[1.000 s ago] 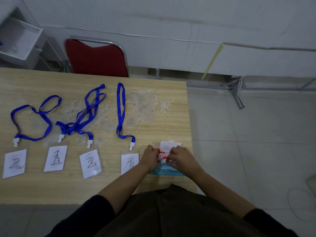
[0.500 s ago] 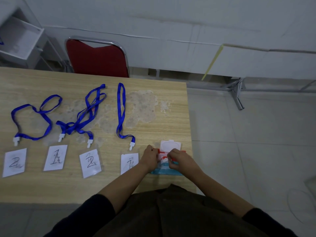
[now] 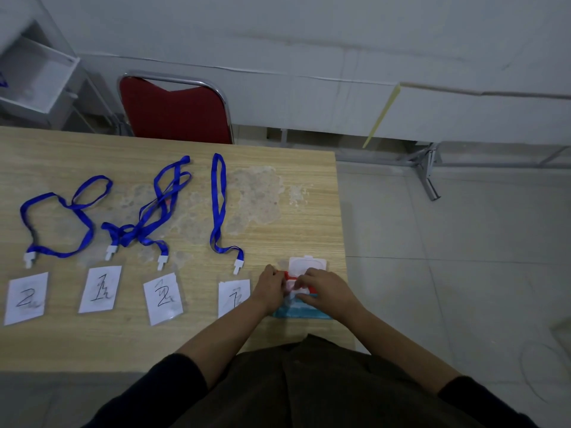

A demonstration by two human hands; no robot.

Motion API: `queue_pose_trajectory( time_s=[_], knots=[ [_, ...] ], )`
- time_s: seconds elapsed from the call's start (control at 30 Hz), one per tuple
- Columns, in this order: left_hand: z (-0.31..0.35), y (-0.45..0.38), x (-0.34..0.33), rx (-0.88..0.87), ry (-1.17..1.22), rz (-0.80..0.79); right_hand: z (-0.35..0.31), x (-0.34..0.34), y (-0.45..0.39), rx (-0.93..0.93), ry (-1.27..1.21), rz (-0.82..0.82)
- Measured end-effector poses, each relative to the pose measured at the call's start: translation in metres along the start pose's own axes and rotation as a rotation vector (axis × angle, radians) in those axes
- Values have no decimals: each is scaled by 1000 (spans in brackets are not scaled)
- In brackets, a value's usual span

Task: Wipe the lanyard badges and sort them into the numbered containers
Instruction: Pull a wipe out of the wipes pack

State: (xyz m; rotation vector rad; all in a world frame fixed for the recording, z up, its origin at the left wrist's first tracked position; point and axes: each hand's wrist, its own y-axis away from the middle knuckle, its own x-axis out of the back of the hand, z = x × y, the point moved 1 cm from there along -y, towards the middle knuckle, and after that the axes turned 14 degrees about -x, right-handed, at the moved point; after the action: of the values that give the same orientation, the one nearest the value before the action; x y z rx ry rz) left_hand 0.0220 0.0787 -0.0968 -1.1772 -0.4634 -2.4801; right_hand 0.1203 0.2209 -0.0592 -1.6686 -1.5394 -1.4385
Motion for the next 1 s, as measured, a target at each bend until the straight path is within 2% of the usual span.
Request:
queue_pose_trajectory(
  time_s=[0.27,0.5,0.67,0.87,1.0],
  knots=[
    [3,0,2,38,52,-1,1,1,0,-34,-94,-9],
    [7,10,11,55,225,113,5,0,4,-155,-335,12],
    [8,12,10,82,320,115,6,-2,8,-231,-510,24],
    [12,7,14,118,416,167,7,0,8,-236,-529,10],
    [17,5,17,60,481,209,5,-1,9,-243,-503,2]
  ],
)
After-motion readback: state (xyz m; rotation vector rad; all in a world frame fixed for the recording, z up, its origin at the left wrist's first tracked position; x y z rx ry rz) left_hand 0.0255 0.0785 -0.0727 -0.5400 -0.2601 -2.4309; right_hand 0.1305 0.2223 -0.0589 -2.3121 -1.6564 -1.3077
